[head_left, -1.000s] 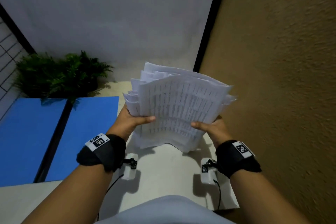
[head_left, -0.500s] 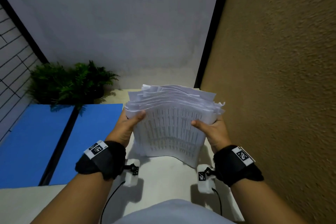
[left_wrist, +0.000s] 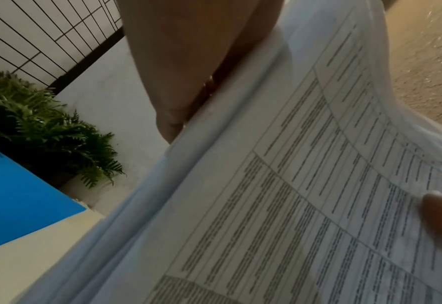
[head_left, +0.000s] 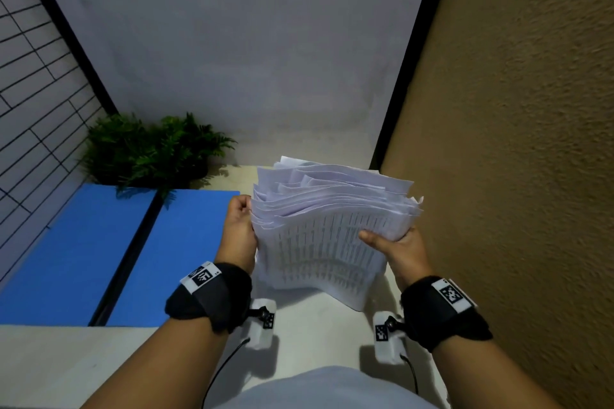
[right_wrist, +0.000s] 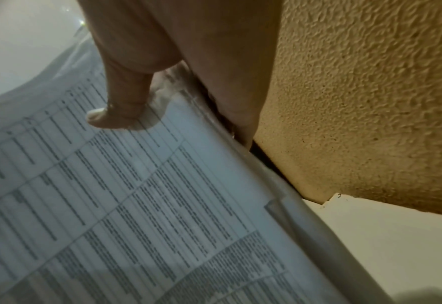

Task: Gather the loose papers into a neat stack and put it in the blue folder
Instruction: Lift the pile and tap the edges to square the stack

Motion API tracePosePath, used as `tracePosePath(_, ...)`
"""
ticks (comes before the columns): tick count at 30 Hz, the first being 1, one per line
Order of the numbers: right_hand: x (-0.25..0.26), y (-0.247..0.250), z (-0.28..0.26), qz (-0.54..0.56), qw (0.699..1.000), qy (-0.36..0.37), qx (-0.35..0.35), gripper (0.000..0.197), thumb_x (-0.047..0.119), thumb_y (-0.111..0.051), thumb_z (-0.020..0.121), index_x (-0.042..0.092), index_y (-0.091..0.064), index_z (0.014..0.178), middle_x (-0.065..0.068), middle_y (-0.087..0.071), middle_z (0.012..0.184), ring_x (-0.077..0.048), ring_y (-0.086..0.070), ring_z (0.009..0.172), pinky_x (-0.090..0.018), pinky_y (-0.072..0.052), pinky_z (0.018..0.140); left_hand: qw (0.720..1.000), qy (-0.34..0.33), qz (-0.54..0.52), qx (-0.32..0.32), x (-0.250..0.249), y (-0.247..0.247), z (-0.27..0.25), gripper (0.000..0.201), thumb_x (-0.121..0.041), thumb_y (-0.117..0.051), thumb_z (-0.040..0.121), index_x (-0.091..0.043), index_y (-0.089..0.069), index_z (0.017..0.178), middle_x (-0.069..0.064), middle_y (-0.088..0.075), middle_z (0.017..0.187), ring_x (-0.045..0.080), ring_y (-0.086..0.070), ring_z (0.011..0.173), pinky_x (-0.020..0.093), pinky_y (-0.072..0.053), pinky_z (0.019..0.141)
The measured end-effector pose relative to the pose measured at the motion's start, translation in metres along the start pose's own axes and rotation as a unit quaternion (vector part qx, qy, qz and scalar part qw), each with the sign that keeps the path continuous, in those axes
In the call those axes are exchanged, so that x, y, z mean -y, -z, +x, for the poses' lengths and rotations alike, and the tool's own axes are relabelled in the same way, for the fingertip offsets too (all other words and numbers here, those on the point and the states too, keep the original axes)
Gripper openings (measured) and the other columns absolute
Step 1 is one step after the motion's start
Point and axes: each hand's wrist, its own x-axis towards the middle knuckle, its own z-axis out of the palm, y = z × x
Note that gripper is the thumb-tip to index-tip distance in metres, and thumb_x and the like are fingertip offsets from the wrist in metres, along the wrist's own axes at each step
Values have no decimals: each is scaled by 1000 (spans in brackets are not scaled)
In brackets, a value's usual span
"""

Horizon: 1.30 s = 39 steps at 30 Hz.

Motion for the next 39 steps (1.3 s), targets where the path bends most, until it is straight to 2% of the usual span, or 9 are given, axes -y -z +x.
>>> tracePosePath(7, 14, -13, 0, -3, 999, 39, -36, 83, 20, -92, 53, 21, -51, 126, -6, -68, 117, -23, -67, 107, -50, -53, 94, 997, -60, -41, 15, -32, -17, -5, 5, -19, -44, 102, -19, -50, 101, -4, -65, 82, 12, -60, 74, 28, -51, 64)
tracePosePath(11, 19, -17, -2, -12, 994, 70, -81, 80, 19, -88, 60, 41, -41, 121, 0, -59, 124, -19, -62, 111, -47, -52, 96, 996, -79, -44, 15, -34, -20, -10, 51, -57, -35, 99, -14, -52, 118, -3, -69, 105, 13, -66, 95, 29, -54, 85)
tracePosePath(14, 25, -25, -8, -29, 985, 127, -111, 86, 22, -87, 64, 44, -32, 127, 4, -54, 125, -15, -60, 112, -37, -52, 96, 994, -96, -35, 49, -27, -19, -11, 88, -88, -43, 71, -25, -49, 132, -6, -64, 124, 12, -64, 112, 31, -55, 89)
tracePosePath(20, 27, -32, -10, -80, 968, 215, -98, 86, 41, -79, 71, 58, -25, 136, 1, -40, 142, -20, -47, 131, -50, -45, 104, 982, -168, 12, 85, -29, -19, -18, 102, -83, -62, 60, -31, -37, 145, -7, -50, 137, 7, -56, 121, 25, -50, 96)
tracePosePath(24, 35, -37, -10, -190, 946, 257, -47, 70, 49, -68, 77, 55, -32, 137, 27, -34, 130, -11, -44, 128, -47, -48, 101, 986, -159, -1, 54, -32, -18, -16, 84, -72, -70, 64, -31, -48, 133, -2, -57, 128, 18, -61, 116, 42, -53, 96)
tracePosePath(27, 35, -35, -5, -186, 949, 238, -86, 49, 56, -55, 81, 49, -46, 129, 19, -38, 123, -7, -47, 120, -44, -49, 100, 986, -165, 7, 18, -32, -19, -13, 56, -60, -69, 74, -29, -56, 119, -1, -60, 121, 27, -58, 116, 53, -48, 101)
tracePosePath(31, 33, -37, -5, -204, 936, 270, -100, 23, 50, -54, 85, 42, -58, 106, 26, -40, 110, -6, -53, 104, -44, -56, 84, 985, -169, 18, -15, -35, -22, -8, 35, -53, -65, 80, -29, -61, 106, -1, -62, 113, 25, -60, 110, 45, -51, 96)
tracePosePath(34, 27, -39, -5, -203, 938, 251, -129, 15, 42, -58, 88, 43, -57, 104, 30, -40, 108, -1, -53, 103, -42, -56, 84, 985, -166, 22, -34, -34, -24, -5, 15, -29, -64, 90, -23, -62, 103, -8, -64, 102, 1, -61, 93, 21, -50, 79)
tracePosePath(39, 21, -46, -8, -229, 924, 279, -124, 43, 55, -54, 83, 45, -54, 124, 26, -39, 108, 12, -47, 103, -9, -46, 79, 987, -156, 23, -40, -34, -22, -2, 10, -31, -59, 89, -27, -64, 97, -10, -63, 94, 6, -58, 85, 21, -47, 73)
